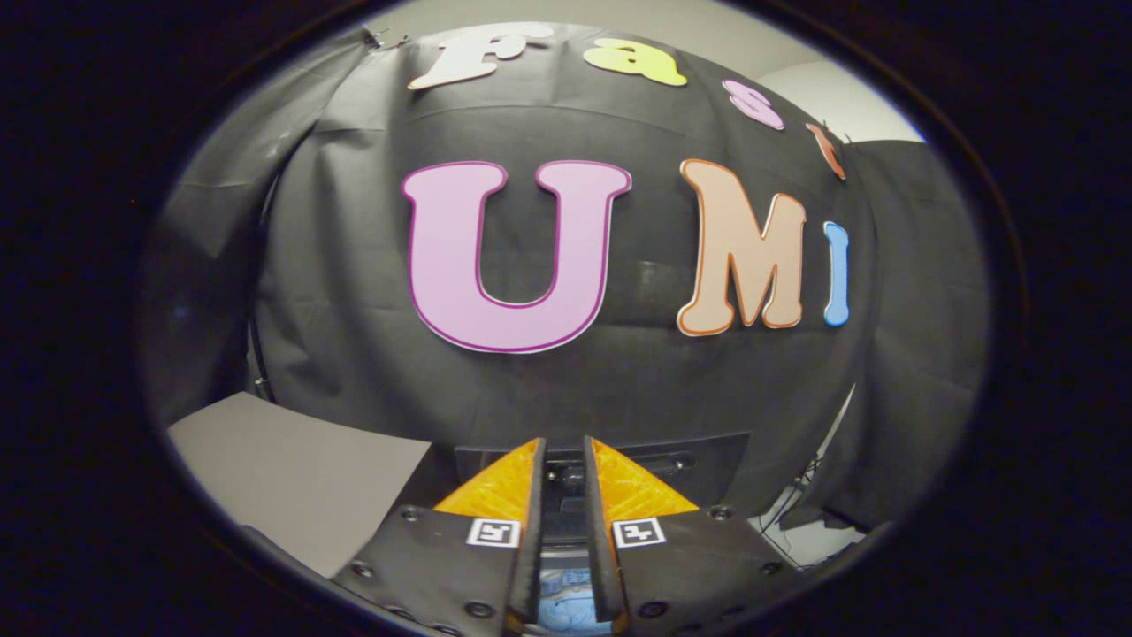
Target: Put the clothes into the washing machine and then close the washing machine lid.
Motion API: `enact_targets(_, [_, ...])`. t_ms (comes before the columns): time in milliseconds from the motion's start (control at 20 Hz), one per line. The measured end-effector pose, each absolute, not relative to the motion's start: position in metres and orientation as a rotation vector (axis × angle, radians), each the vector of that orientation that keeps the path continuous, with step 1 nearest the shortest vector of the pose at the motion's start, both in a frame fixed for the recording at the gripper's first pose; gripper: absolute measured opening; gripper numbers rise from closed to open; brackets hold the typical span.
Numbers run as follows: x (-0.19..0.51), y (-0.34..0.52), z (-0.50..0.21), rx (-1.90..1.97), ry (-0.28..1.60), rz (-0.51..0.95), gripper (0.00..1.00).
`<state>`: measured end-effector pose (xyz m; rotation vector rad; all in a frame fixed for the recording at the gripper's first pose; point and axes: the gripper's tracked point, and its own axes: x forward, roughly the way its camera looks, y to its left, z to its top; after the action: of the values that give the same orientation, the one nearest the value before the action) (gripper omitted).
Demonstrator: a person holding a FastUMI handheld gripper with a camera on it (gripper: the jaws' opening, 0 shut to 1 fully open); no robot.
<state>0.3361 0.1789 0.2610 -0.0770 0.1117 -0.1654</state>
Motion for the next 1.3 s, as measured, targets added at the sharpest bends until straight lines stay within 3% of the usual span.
enact_targets(600, [0.45,0.172,0.263,-0.168,0.135,-0.161,0.92])
enact_targets(1300, [0.496,0.187,0.181,-0.164,0.34,-0.088,0.93])
